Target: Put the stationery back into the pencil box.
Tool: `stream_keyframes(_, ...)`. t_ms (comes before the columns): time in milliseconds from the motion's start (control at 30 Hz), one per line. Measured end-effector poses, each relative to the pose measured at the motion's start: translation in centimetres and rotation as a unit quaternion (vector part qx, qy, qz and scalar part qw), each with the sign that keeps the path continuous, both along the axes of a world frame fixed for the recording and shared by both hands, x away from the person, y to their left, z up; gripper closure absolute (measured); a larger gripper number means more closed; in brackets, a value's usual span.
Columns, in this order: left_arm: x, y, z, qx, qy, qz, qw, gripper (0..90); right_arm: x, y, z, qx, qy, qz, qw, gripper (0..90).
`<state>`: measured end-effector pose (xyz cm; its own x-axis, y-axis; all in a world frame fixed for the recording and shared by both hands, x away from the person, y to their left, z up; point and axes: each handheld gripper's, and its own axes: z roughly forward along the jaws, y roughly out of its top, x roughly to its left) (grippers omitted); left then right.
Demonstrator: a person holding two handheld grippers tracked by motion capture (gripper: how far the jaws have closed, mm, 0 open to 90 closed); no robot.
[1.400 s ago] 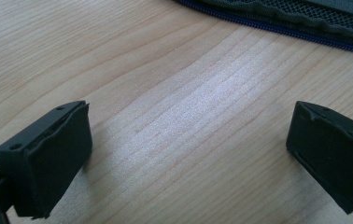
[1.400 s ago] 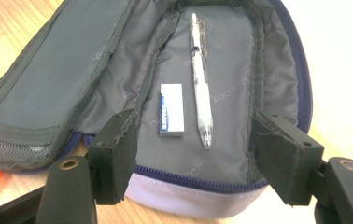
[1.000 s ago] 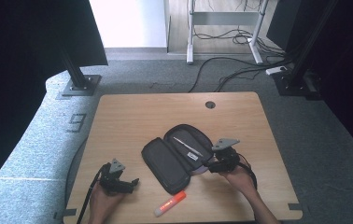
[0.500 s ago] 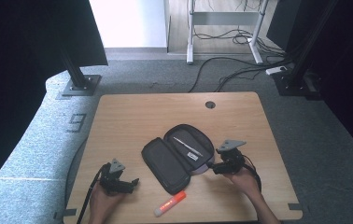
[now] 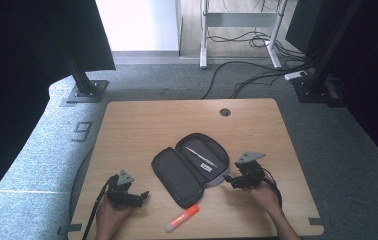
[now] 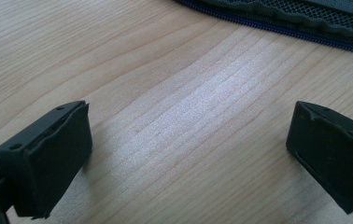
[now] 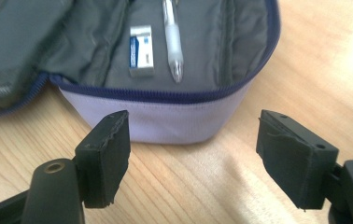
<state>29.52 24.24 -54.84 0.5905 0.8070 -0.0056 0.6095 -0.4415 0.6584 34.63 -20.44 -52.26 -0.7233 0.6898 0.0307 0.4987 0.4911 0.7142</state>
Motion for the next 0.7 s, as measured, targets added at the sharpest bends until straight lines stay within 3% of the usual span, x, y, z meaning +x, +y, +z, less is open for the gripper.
stream_keyframes(133,0.0,0.0,0.0,0.0,0.0,0.0,1.0,0.1,-0.1,0.1,-1.9,-0.001,0.022,0.003,0.9998,27.5)
stream_keyframes(200,0.0,0.0,0.0,0.0,0.0,0.0,1.0,0.2,-0.5,0.3,-2.6,0.009,0.001,0.006,0.9999,26.9)
stream_keyframes(300,0.0,0.0,0.0,0.0,0.0,0.0,1.0,0.3,-0.6,0.3,-2.4,0.016,0.011,0.012,0.9997,30.3)
stream_keyframes(467,0.0,0.0,0.0,0.0,0.0,-0.001,1.0,0.4,-0.6,0.3,-2.0,0.022,0.006,0.006,0.9997,29.0)
stream_keyframes(700,-0.1,0.0,0.1,0.002,0.002,-0.004,1.0,0.6,-1.1,0.0,-2.6,0.005,-0.001,-0.001,1.0,26.3)
